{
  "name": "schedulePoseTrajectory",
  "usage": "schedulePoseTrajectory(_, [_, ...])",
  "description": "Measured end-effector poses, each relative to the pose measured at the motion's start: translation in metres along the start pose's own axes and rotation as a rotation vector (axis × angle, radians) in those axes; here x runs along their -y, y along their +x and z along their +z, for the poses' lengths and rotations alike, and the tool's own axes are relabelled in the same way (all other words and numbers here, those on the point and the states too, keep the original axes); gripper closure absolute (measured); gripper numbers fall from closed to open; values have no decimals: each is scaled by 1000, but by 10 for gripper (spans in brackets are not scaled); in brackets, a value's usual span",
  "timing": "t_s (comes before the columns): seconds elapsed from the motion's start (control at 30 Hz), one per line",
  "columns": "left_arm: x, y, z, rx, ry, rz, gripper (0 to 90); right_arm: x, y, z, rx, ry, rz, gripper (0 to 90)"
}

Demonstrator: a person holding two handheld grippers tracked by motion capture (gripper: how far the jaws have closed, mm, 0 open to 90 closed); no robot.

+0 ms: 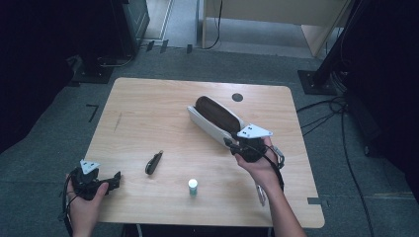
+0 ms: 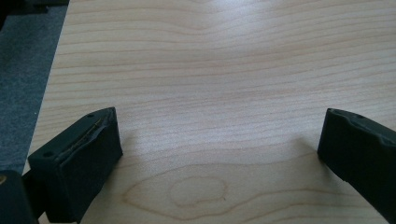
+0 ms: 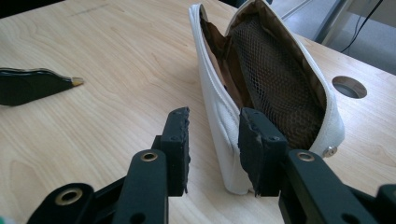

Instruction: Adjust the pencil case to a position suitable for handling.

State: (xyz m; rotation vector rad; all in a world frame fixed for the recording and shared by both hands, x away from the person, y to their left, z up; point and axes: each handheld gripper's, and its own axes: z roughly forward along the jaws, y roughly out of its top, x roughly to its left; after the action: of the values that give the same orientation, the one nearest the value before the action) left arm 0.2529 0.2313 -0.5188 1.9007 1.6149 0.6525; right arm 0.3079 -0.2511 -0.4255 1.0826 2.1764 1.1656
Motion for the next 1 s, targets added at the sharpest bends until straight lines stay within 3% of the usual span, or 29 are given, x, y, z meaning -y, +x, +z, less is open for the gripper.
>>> schedulePoseTrajectory(0.13, [0,0,0,0,0,0,0,-5,-5,14,36,12,6,511])
schedulePoseTrajectory(0.33, [0,0,0,0,-1,-1,0,-5,-10,33,45,65,-7,468])
schedulePoseTrajectory(0.4, [0,0,0,0,-1,0,0,-4,-9,39,46,83,-26,500])
schedulePoseTrajectory(0.53, [0,0,0,0,-1,0,0,-1,-3,51,66,126,-92,711])
schedulePoseTrajectory(0.6, [0,0,0,0,-1,0,0,-1,1,52,45,129,-121,789])
schedulePoseTrajectory(0.7, [0,0,0,1,-1,-1,0,-3,7,50,16,119,-132,824])
schedulePoseTrajectory(1.0, [0,0,0,1,-3,-4,0,-6,39,46,7,72,-193,835])
